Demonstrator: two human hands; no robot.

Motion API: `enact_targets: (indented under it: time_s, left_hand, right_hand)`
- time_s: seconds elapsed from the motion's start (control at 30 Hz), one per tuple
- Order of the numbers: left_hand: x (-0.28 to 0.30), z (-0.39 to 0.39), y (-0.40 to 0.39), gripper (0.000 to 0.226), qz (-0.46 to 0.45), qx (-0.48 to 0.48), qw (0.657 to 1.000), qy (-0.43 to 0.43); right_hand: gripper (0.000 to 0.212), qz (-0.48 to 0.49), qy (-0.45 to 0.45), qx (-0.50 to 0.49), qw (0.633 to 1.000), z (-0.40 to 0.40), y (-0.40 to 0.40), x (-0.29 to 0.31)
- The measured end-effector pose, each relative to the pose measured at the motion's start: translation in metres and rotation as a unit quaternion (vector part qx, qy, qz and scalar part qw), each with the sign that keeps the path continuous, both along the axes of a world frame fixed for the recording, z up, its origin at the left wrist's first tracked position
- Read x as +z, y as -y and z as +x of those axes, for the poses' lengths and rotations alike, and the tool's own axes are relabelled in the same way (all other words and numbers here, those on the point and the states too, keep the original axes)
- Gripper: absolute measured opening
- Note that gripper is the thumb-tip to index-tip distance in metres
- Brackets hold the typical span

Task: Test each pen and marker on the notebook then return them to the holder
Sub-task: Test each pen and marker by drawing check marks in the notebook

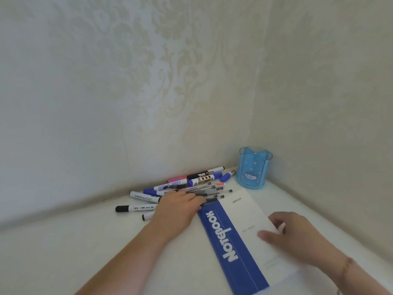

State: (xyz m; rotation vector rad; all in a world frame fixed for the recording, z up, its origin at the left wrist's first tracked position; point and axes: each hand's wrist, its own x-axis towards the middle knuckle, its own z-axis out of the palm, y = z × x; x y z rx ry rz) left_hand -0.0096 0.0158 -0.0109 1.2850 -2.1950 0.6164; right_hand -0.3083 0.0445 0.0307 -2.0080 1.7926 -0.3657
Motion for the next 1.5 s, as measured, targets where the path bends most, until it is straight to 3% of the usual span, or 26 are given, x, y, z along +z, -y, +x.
enact_targets:
  time_s: [0.1,0.17,0.27,0.33,0.37,0.4,0.43,0.5,0.6,0.63,0.73,0.87,0.97,1.03,1.07,1.13,1.2,1.3,1.4,1.5]
  left_hand:
    - [0.013,-0.005,-0.019,0.015,0.093,0.037,0.995,0.0]
    - [0.027,-0.012,-0.037,0.026,0.149,0.05,0.987,-0.027]
    - [0.043,-0.034,-0.08,0.054,0.229,0.022,0.971,-0.067]
    - [0.046,-0.055,-0.113,0.096,0.28,-0.044,0.956,-0.071]
    - [0.043,-0.066,-0.126,0.11,0.281,-0.089,0.954,-0.052]
    - [0.038,-0.073,-0.134,0.116,0.264,-0.126,0.956,-0.026]
    - [0.032,-0.077,-0.139,0.119,0.244,-0.141,0.959,-0.016]
    - [0.028,-0.079,-0.141,0.116,0.242,-0.1,0.964,-0.053]
    - [0.03,-0.075,-0.144,0.099,0.261,-0.067,0.961,-0.063]
    - [0.031,-0.073,-0.146,0.094,0.267,-0.075,0.959,-0.06]
    - [0.03,-0.065,-0.148,0.085,0.25,-0.091,0.963,-0.045]
    - [0.024,-0.054,-0.151,0.052,0.101,-0.166,0.981,-0.017]
    - [0.016,-0.043,-0.157,0.029,0.002,-0.154,0.987,-0.044]
    - [0.008,-0.033,-0.162,0.038,-0.055,-0.143,0.982,-0.114]
    - [0.005,-0.028,-0.164,0.056,-0.087,-0.141,0.974,-0.152]
    - [-0.001,-0.017,-0.165,0.097,-0.146,-0.127,0.966,-0.169]
    - [-0.002,-0.011,-0.165,0.104,-0.195,-0.092,0.971,-0.107]
    - [0.001,-0.01,-0.163,0.1,-0.228,-0.014,0.974,0.015]
    - [0.008,-0.009,-0.163,0.074,-0.186,0.067,0.974,0.11]
    - [0.014,0.005,-0.165,0.033,-0.126,0.15,0.975,0.104]
  right_hand:
    - [0.038,-0.006,-0.003,0.009,1.0,-0.007,-0.022,-0.004]
    - [0.036,-0.001,0.033,0.016,0.999,-0.011,-0.033,-0.004]
    - [0.046,-0.018,0.219,0.022,0.975,-0.007,-0.053,0.012]
    - [0.056,0.041,0.395,0.058,0.916,0.002,-0.058,0.024]
    - [0.056,0.068,0.478,0.055,0.874,0.007,-0.058,0.029]
    - [0.051,0.056,0.512,0.034,0.856,0.011,-0.055,0.028]
    - [0.042,0.014,0.501,0.017,0.865,0.016,-0.049,0.026]
    - [0.023,-0.1,0.342,-0.018,0.934,0.016,-0.027,0.01]
    - [0.022,-0.071,0.191,-0.018,0.979,0.013,-0.006,-0.009]
    - [0.023,-0.061,0.18,-0.011,0.982,0.012,-0.005,-0.01]
    - [0.027,-0.046,0.269,-0.002,0.962,0.011,-0.006,-0.009]
    - [0.04,-0.071,0.311,-0.012,0.948,0.011,-0.001,-0.019]
    - [0.043,-0.084,0.286,0.003,0.955,0.014,0.002,-0.024]
    - [0.036,-0.084,0.232,0.035,0.968,0.018,-0.001,-0.024]
    - [0.034,-0.082,0.196,0.054,0.976,0.021,-0.004,-0.024]
    - [0.05,-0.087,0.106,0.098,0.986,0.027,-0.011,-0.028]
    - [0.062,-0.118,0.037,0.112,0.986,0.031,-0.015,-0.032]
    - [0.054,-0.128,0.007,0.134,0.983,0.034,-0.01,-0.029]
    - [0.053,-0.072,0.004,0.15,0.986,0.036,-0.005,-0.022]
    - [0.055,-0.043,-0.054,0.165,0.984,0.036,0.001,-0.018]
